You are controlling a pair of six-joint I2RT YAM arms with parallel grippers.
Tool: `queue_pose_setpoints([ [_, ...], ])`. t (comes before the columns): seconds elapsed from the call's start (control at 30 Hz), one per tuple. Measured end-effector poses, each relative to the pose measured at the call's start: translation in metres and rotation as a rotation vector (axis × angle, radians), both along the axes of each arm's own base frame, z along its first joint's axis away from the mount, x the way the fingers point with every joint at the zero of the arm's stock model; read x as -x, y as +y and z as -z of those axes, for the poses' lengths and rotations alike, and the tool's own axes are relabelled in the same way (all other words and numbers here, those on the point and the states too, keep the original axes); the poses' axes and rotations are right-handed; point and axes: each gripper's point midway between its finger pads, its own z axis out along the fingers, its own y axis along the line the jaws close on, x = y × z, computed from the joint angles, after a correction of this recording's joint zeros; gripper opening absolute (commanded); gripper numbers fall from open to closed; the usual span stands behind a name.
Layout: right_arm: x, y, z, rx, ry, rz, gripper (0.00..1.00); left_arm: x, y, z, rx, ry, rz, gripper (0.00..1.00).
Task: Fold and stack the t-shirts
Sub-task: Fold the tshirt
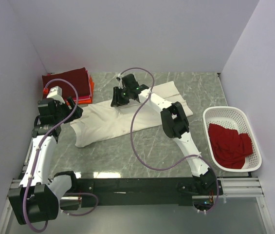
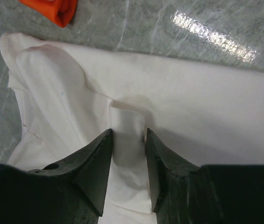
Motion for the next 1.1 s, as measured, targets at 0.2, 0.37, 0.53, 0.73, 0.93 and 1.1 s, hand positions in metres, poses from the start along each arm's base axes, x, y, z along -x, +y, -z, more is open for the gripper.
queue_pose_setpoints([
  [0.2, -0.001, 0.001, -0.001, -0.002, -0.007, -0.004, 0.33, 0.0, 0.0, 0.002, 0.0, 0.006, 0.0, 0.72],
  [0.37, 0.0, 0.001, -0.001, 0.0, -0.016, -0.011, 0.32, 0.0, 0.0, 0.002, -0.001, 0.006, 0.0, 0.72],
  [0.53, -0.001, 0.001, -0.003, 0.002, -0.029, -0.019, 0.32, -0.001, 0.001, 0.004, -0.003, 0.012, 0.001, 0.72],
  [0.73, -0.003, 0.0, -0.012, 0.005, -0.061, -0.028, 0.31, -0.001, 0.001, 0.005, -0.005, 0.017, 0.002, 0.71],
  [0.93, -0.006, -0.003, -0.036, 0.005, -0.119, -0.028, 0.26, -0.001, 0.001, 0.005, -0.005, 0.017, 0.002, 0.71],
  [1.1, -0.008, -0.005, -0.052, 0.001, -0.159, -0.027, 0.33, -0.001, 0.001, 0.005, -0.005, 0.017, 0.002, 0.72],
])
